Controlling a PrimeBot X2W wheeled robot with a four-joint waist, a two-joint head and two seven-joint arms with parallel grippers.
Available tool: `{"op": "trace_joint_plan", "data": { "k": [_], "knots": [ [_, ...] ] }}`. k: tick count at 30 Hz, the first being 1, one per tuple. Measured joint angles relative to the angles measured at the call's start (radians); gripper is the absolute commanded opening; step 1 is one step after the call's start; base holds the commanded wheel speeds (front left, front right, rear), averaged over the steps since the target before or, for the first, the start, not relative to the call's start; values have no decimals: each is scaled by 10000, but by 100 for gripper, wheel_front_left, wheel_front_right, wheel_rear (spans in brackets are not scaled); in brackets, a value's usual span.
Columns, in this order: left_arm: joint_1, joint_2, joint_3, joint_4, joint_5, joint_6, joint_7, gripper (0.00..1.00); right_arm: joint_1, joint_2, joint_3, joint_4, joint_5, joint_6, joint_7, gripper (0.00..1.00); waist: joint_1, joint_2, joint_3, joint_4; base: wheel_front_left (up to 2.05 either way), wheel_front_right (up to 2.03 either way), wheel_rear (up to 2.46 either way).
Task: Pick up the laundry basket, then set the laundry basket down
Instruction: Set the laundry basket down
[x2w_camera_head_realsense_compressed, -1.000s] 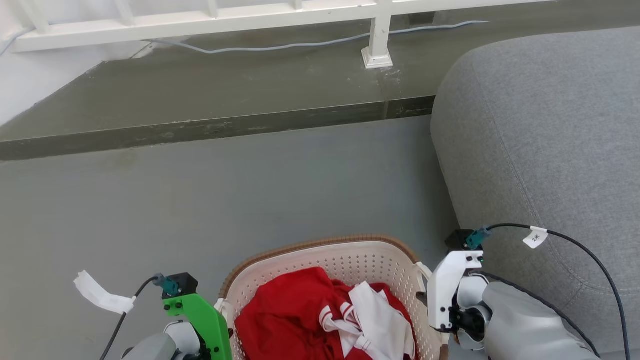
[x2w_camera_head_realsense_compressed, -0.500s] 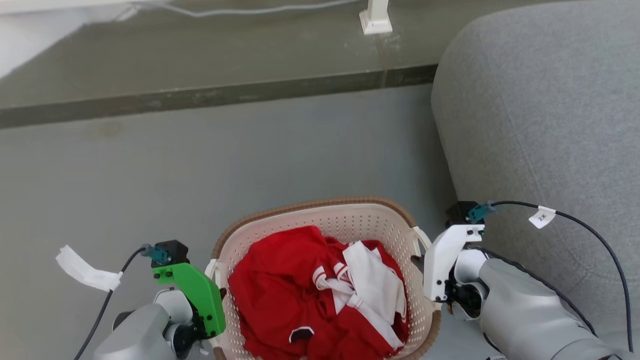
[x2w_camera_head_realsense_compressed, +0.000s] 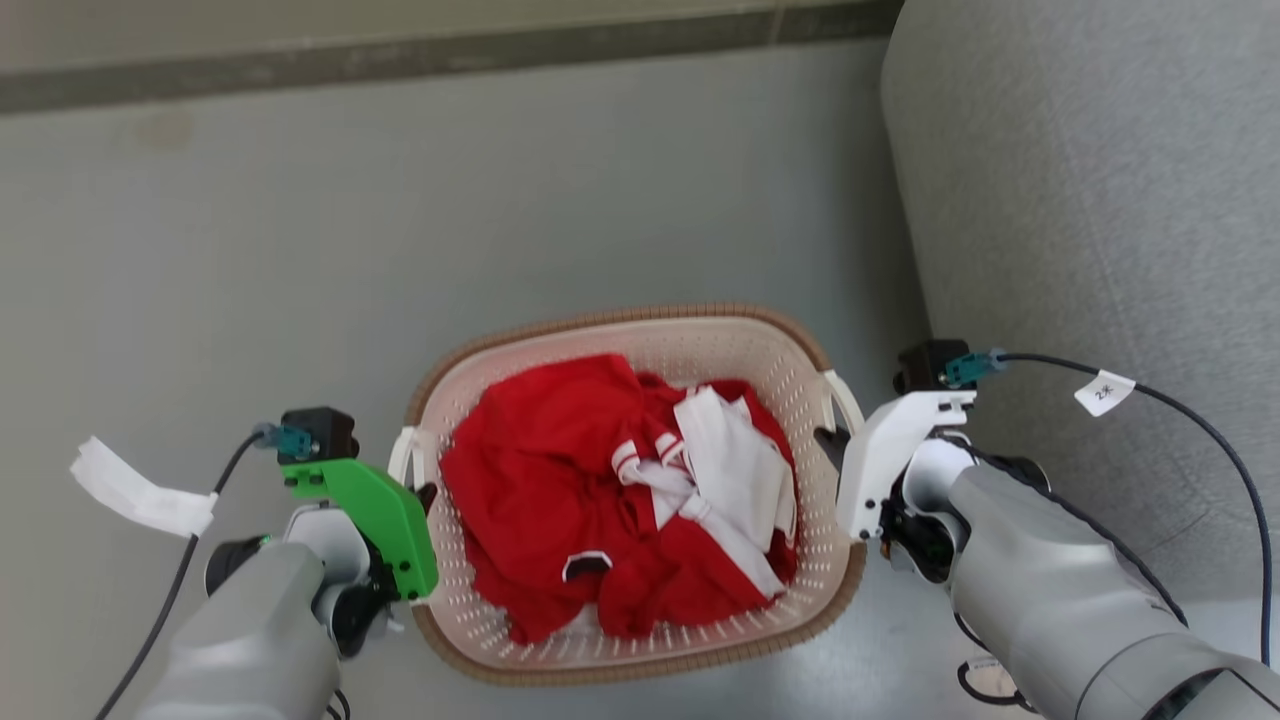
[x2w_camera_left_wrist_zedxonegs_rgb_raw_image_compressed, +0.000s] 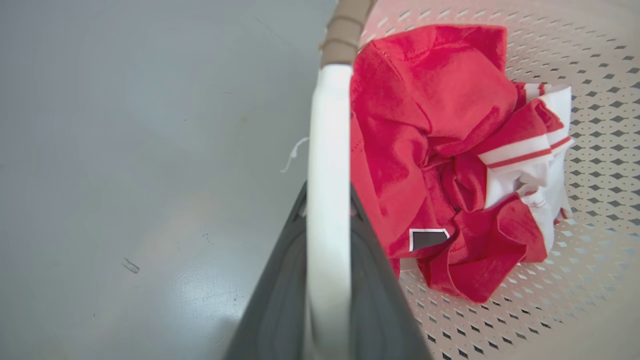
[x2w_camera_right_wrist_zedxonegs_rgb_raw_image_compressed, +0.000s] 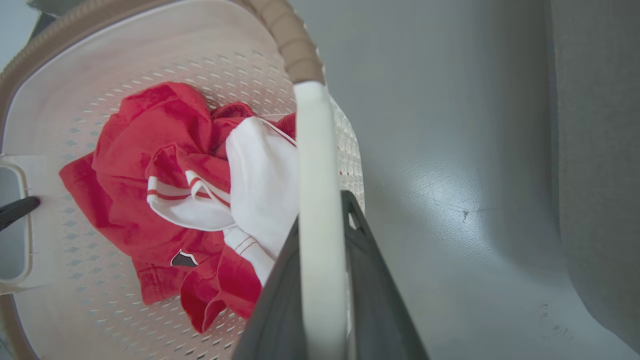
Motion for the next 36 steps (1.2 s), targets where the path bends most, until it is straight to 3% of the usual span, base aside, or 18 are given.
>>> {"op": "trace_joint_plan", "data": {
  "k": [24,36],
  "knots": [
    [-1352,259,56,-56,215,-29,-1661,0,-941,-15,-178,-418,63,-2,-2282,0,1,0,3301,94,0,0,0],
    [-1930,257,0,73,234,-31,-1977,0,-1342,-27,-113,-420,150,4,-2529,0,1,0,4596,153,0,0,0]
  ]
}}
